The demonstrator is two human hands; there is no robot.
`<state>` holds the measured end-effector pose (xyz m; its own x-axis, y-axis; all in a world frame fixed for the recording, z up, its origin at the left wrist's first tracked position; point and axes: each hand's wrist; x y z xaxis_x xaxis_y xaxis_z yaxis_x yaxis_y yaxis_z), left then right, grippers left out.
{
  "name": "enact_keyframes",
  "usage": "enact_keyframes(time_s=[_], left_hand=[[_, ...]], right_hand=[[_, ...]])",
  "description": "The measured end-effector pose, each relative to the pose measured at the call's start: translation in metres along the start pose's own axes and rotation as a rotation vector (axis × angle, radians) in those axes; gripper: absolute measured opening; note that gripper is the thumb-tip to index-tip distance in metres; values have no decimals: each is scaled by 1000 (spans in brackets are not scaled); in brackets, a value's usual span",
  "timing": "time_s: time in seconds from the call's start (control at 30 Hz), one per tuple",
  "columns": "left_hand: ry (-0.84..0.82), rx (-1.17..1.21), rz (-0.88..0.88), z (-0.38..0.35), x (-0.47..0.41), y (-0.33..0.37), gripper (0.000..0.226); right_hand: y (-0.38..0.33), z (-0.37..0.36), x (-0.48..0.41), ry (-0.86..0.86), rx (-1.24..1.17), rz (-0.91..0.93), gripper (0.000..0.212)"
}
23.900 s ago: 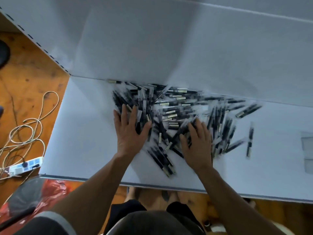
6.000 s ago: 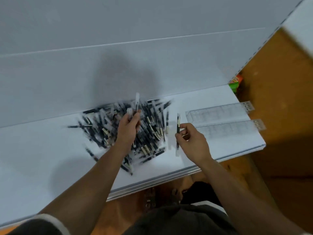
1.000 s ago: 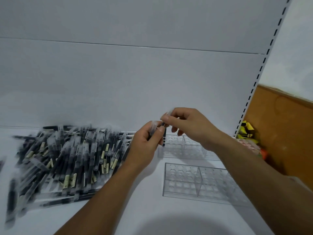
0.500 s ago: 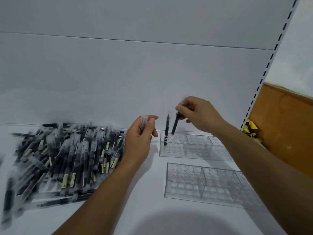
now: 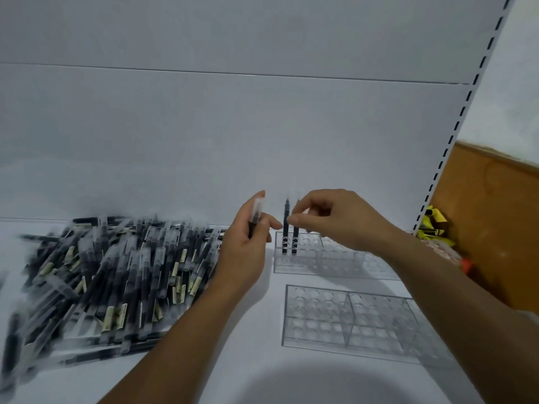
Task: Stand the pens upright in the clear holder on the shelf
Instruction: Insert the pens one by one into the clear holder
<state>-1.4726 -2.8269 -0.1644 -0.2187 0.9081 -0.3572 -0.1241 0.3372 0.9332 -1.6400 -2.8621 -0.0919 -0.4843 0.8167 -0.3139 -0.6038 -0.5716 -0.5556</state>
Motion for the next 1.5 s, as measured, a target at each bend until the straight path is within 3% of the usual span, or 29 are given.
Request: enact_keyframes(time_s=[0.1,0.27,0.4,0.47,0.57,0.67,0.93,1.1,1.27,1.5], left_hand=[[-30,-105,5,0,2,-2,46],[-120,-180,-71,-1,2,-5,46],[-10,-234,-63,-2,-1,-3,56],[-24,-298,-4,1,-1,-4,62],[-168,-382,214,0,0,-15,72],[-218,-275,360,-6,1,-23,71],[-170,143,484,-12,-4,-19,50],[-144,128,473,-13,-4,-17,52],[-180,96,475,-12,-4,-15,51],[-163,5,448,-12,-3,-14,61]], right_hand=[[-13,-16,1,-24,-130,59,23],[-20,-30,0,48,-271,85,13],[-13,-9,-3,184,-477,23,12],[-6,11,-6,347,-578,-7,11],[10,30,-9,480,-423,-14,8],[22,25,-12,413,-320,-41,8],[25,13,-26,357,-237,-17,11],[22,5,-33,334,-210,-12,13],[26,-13,-36,71,22,-62,14],[24,-8,-34,43,138,-110,17]])
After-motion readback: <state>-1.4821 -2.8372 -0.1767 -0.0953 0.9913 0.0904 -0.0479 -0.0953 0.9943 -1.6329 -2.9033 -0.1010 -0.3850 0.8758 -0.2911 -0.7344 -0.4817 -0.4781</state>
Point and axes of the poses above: each hand's wrist, its own x-axis away from the middle knuckle, its own z-axis out of the back of the hand, y = z × x, and after that the axes turned 6 degrees about z, right-handed
